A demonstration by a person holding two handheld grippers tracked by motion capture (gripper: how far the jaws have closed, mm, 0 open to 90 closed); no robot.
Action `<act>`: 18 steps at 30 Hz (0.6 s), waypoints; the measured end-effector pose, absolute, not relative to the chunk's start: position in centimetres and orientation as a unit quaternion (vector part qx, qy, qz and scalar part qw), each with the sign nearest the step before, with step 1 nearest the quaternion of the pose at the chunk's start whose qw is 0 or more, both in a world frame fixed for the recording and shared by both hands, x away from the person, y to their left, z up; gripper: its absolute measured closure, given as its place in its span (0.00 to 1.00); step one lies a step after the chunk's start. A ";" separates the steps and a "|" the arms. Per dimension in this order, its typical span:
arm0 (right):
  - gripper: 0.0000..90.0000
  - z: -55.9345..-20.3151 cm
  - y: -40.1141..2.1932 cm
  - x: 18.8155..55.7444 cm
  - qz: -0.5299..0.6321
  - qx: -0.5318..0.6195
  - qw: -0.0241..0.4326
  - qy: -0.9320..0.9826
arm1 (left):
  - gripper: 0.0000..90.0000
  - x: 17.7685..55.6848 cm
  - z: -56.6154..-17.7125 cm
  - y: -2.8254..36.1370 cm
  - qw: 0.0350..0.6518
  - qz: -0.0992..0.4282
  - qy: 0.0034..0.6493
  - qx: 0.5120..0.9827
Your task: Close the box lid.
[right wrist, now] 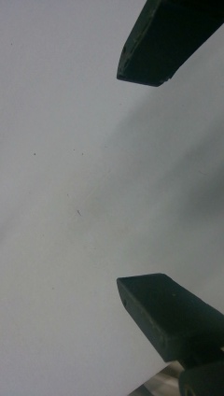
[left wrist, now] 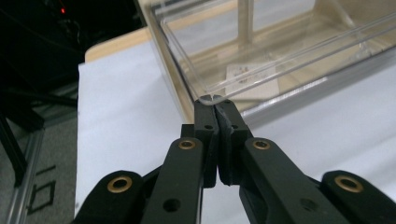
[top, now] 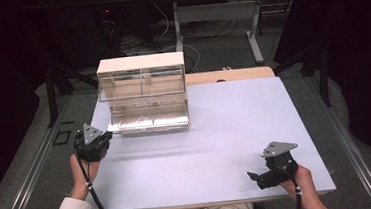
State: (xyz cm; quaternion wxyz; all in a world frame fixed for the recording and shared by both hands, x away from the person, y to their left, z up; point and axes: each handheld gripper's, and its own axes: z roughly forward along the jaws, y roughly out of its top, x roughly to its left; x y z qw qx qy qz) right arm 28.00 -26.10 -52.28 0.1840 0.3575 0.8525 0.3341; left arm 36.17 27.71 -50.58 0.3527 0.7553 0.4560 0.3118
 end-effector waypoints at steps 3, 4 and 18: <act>0.02 -52.3 -26.1 28.0 0.334 0.358 0.184 0.852 | 0.97 35.5 -51.0 27.9 0.346 0.296 0.469 0.757; 0.02 -52.3 -26.1 28.0 0.334 0.358 0.184 0.852 | 0.97 35.1 -50.9 27.9 0.344 0.292 0.470 0.759; 0.02 -52.2 -26.2 28.0 0.330 0.360 0.180 0.854 | 0.63 31.5 -50.5 25.9 0.368 0.264 0.403 0.795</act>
